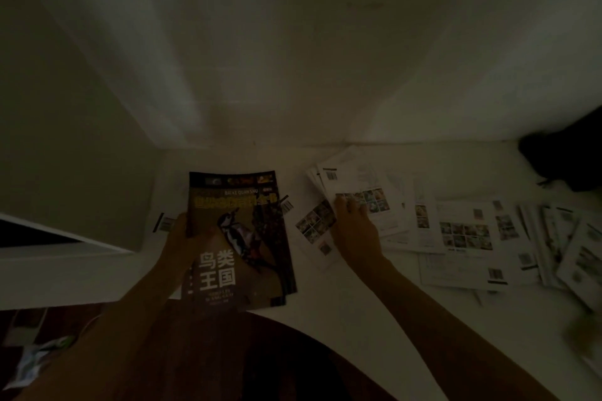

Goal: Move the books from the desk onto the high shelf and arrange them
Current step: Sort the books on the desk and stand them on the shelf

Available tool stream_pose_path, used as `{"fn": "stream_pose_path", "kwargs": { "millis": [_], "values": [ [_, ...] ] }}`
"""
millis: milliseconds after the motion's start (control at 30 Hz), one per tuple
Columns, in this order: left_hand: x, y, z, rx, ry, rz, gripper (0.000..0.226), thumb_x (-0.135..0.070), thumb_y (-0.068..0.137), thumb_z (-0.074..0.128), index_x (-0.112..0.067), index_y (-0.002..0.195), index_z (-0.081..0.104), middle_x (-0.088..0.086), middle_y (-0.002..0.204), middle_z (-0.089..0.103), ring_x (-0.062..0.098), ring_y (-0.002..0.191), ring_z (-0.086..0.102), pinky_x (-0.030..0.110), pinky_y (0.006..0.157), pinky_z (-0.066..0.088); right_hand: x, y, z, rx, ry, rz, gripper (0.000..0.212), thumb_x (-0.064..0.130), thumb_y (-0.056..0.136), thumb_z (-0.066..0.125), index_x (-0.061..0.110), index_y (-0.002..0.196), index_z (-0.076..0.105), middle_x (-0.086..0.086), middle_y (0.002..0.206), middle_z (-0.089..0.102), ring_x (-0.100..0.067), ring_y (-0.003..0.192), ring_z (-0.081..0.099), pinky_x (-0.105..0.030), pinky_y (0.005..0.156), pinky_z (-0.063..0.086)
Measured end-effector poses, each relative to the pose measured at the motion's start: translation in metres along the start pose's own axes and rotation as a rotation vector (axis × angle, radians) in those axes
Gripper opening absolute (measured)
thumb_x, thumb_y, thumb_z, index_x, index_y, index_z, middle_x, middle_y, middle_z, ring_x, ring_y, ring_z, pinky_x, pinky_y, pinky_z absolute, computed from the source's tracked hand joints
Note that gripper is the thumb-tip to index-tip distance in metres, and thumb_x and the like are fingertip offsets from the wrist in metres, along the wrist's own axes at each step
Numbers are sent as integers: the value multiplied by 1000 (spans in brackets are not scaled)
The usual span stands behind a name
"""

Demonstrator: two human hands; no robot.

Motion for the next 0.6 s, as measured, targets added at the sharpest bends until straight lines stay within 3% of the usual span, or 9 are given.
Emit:
{"fn": "stream_pose_path", "kwargs": {
  "millis": [67, 133, 167, 200, 267, 333, 433, 500, 600],
  "values": [
    [1, 2, 3, 32, -10, 17, 49, -6, 90, 56, -2, 135, 37, 22, 135, 46, 37, 118, 49, 38, 85, 43, -7, -7, -21, -124, 159, 2, 53, 12, 98, 38, 6, 147, 18, -21, 143, 38, -36, 124, 46, -42, 90, 45],
    [-1, 3, 8, 57, -10, 27, 50, -8, 90, 57, -1, 135, 37, 20, 133, 47, 36, 117, 50, 39, 84, 44, -13, -21, -50, -260, 390, 0, 51, 6, 96, 41, 4, 145, 26, -18, 113, 60, -21, 84, 62, -24, 72, 49],
    [-3, 3, 11, 58, -2, 35, 52, -10, 90, 58, -1, 137, 36, 18, 133, 47, 35, 117, 50, 39, 85, 44, -13, -29, -66, -325, 490, -23, 50, 2, 94, 43, 4, 143, 32, -12, 94, 62, -8, 68, 56, -12, 61, 43],
    [-8, 0, 15, 54, 5, 46, 55, -12, 89, 60, -1, 137, 36, 17, 133, 47, 35, 118, 50, 40, 87, 45, -16, -36, -77, -396, 567, -51, 47, 0, 93, 46, 4, 139, 38, -4, 82, 58, -2, 60, 48, -11, 56, 42],
    [-13, 2, 16, -17, 68, 109, 59, -17, 86, 65, 0, 136, 39, 20, 133, 47, 36, 120, 48, 44, 94, 44, -19, -46, -94, -494, 731, -56, 43, -2, 92, 47, 8, 134, 44, -1, 82, 55, -9, 65, 50, -14, 57, 46],
    [-13, 7, 17, -87, 110, 141, 63, -24, 85, 68, -2, 137, 39, 22, 136, 42, 35, 124, 44, 50, 102, 39, -17, -51, -97, -415, 1065, -30, 39, -2, 94, 44, 16, 129, 48, 0, 95, 60, -13, 81, 59, -22, 65, 53],
    [-32, 3, 31, 63, -41, 146, 44, -18, 95, 54, 2, 133, 44, 21, 134, 46, 39, 115, 50, 53, 99, 41, 1, -53, -80, -59, 1679, 118, 35, -4, 95, 39, 13, 123, 54, -1, 97, 71, -20, 86, 69, -31, 63, 59],
    [-46, -6, 41, 175, -177, 67, 39, -22, 100, 40, 1, 131, 46, 12, 126, 52, 33, 101, 57, 46, 95, 42, 14, -55, -68, 105, 1809, 186, 36, -4, 95, 39, 9, 125, 53, -3, 97, 70, -18, 81, 71, -29, 58, 58],
    [-45, -8, 50, 307, -224, -18, 32, -22, 94, 53, -9, 123, 52, 10, 114, 61, 26, 96, 61, 42, 85, 50, 24, -54, -50, 205, 1874, 238, 35, -5, 95, 40, 20, 109, 60, -2, 92, 69, -17, 73, 70, -24, 49, 54]
  ]
}}
Point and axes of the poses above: each hand's wrist, its own y-axis towards the middle knuckle, its own z-axis out of the palm, x = y × z, the point moved 4 cm from there along y, towards the middle knuckle
